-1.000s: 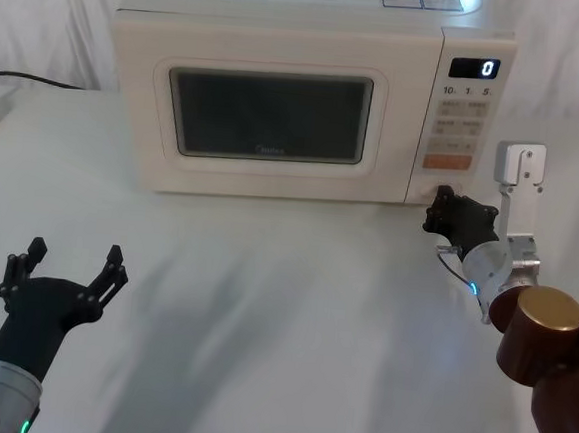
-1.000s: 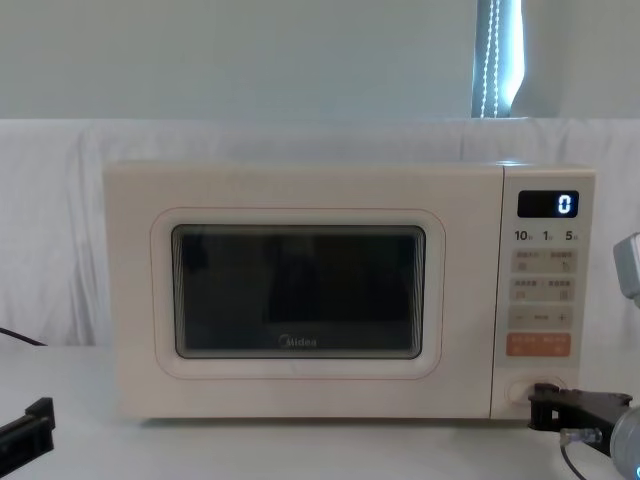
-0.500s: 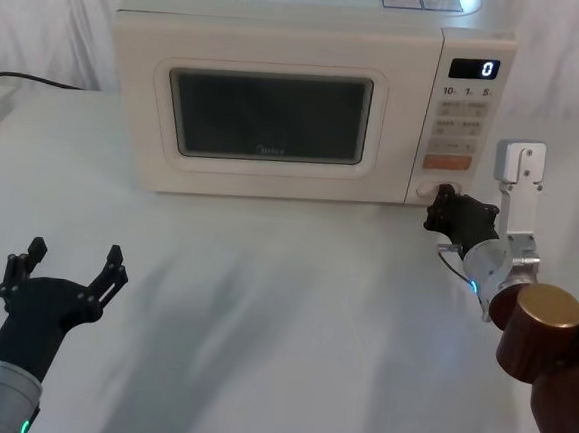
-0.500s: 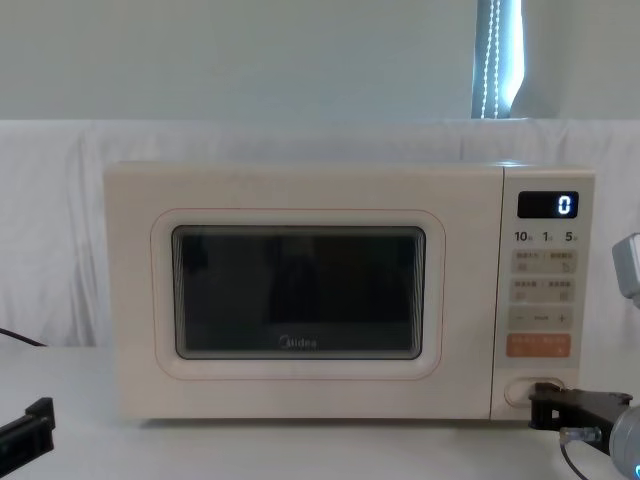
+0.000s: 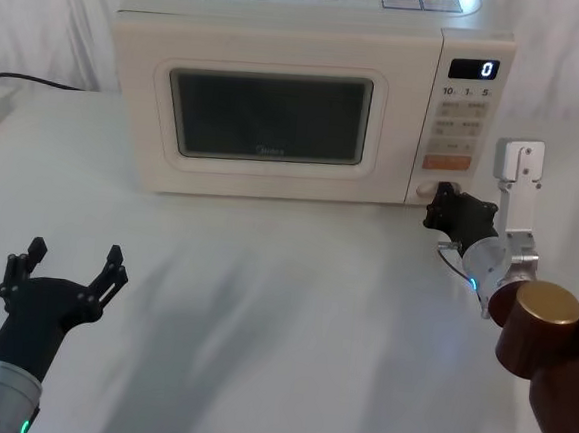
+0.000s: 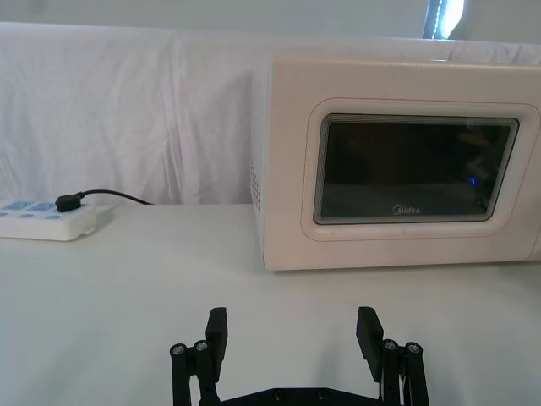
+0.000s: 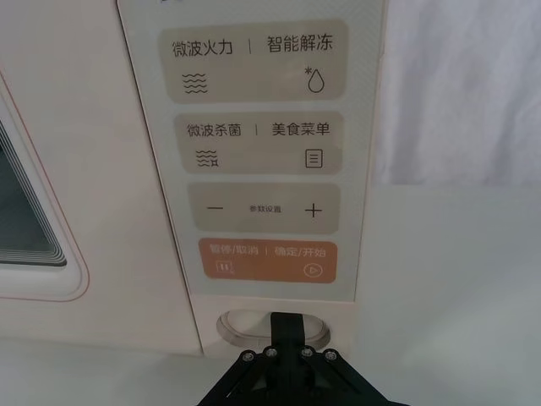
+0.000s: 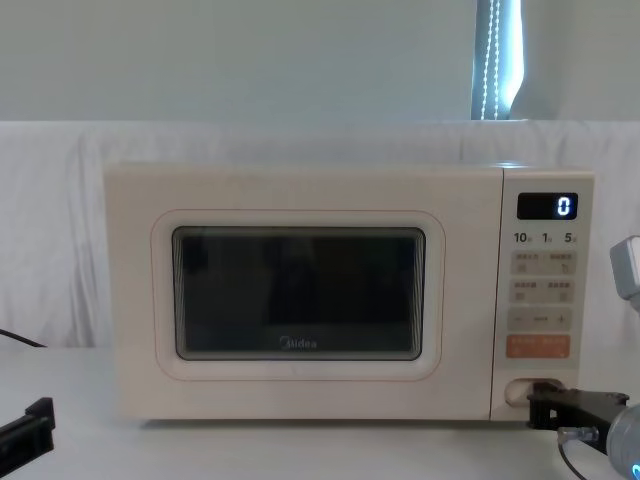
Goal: Press the button to open the microwave door with one hand; close the microwave door with the other hand.
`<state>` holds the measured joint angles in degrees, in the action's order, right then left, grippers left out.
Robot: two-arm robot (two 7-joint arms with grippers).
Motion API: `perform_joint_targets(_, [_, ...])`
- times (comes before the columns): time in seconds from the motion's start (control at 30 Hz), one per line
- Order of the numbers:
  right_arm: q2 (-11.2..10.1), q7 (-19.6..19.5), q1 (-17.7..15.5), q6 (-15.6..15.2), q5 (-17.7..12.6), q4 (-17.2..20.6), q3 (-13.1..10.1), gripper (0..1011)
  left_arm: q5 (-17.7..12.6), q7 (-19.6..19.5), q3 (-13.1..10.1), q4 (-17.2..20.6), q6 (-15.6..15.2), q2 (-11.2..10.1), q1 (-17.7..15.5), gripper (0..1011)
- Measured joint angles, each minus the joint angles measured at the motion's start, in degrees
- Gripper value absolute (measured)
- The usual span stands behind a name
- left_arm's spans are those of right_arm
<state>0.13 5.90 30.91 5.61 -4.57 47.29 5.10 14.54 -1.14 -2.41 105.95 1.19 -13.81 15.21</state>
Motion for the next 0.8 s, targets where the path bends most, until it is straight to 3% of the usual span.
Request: perform_joint_targets(0.8, [0.1,-0.2,2.3,1.0,0.7,-3.5,-0.4,0,0.0,0.0,0.0,0.0,0.0,0.0,0.0,1001])
